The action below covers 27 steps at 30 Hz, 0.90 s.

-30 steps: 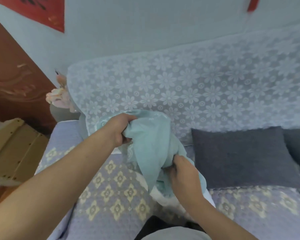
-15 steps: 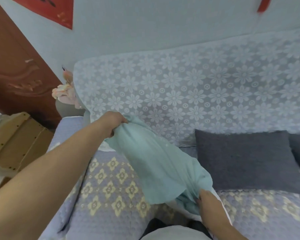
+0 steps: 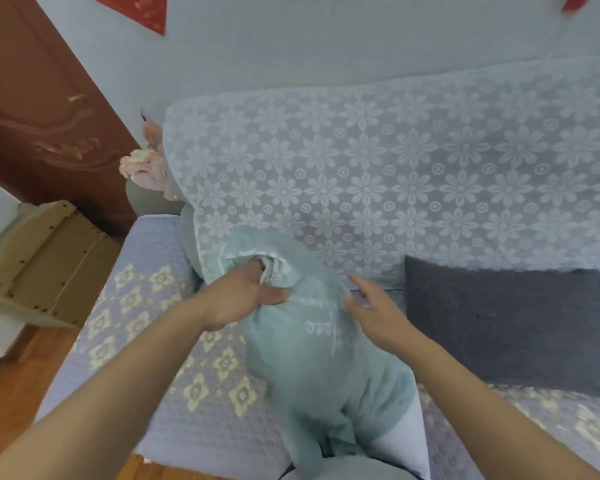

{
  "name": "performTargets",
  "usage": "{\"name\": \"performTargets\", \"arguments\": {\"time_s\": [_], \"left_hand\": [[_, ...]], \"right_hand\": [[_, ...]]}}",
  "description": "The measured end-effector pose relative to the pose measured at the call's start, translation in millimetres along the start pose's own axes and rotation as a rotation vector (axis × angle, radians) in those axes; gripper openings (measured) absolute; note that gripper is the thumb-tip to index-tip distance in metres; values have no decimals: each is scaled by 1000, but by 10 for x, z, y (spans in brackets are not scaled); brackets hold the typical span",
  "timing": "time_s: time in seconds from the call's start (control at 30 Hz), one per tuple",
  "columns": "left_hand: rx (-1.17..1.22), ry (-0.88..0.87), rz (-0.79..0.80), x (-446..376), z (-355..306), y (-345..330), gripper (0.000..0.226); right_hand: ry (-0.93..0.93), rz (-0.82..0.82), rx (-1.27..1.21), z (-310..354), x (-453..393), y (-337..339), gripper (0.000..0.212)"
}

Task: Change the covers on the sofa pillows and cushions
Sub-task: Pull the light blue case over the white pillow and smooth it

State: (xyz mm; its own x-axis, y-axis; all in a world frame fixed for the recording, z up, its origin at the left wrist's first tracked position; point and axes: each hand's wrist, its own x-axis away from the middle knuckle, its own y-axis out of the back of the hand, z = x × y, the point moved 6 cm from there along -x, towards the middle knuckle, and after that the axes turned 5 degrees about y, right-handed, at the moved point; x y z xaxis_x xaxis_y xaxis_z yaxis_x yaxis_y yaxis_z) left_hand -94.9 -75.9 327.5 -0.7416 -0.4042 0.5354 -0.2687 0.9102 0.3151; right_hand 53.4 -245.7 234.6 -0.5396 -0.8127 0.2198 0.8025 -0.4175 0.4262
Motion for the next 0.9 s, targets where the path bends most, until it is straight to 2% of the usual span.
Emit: {"name": "performTargets", "arguments": {"time_s": [0.13,0.23,0.37,0.43,0.5,0.57,0.6,0.67,0.73,0.8,0.87,0.9], "left_hand": [[-177,-246,7,286,-160,1,30],[-239,-301,-41,417,-301,253,15],[-128,-333,-24,539,-569,548,31],[-118,-360,60,568,-729,546,26],[-232,-413,156,591,-802,438,5],[-443,-483,203,562,-742,313,29],[-555,-484,174,520,-634,313,37],[-674,-433,49,448,-382,445,39],[-617,-400,-44,414,-123,595,35],[-573,-368,-72,437,61,667,34],[-581,-362,-62,506,136,642,35],[-578,-353,-60,526,184,629,35]], "right_hand": [[111,-3,-132,702,-457,136,52],[186,-61,-99,1112,-707,399,55],[227,-51,-126,1513,-934,826,56],[216,-12,-256,1569,-1084,961,59],[139,14,-400,1464,-1220,1006,61],[49,53,-419,1252,-1229,953,44],[5,73,-409,1098,-1196,902,37],[-69,104,-452,765,-1062,804,34],[-97,166,-559,530,-934,688,37],[-35,191,-568,492,-832,588,29],[64,135,-515,497,-843,579,14],[106,26,-478,465,-879,656,12]]}}
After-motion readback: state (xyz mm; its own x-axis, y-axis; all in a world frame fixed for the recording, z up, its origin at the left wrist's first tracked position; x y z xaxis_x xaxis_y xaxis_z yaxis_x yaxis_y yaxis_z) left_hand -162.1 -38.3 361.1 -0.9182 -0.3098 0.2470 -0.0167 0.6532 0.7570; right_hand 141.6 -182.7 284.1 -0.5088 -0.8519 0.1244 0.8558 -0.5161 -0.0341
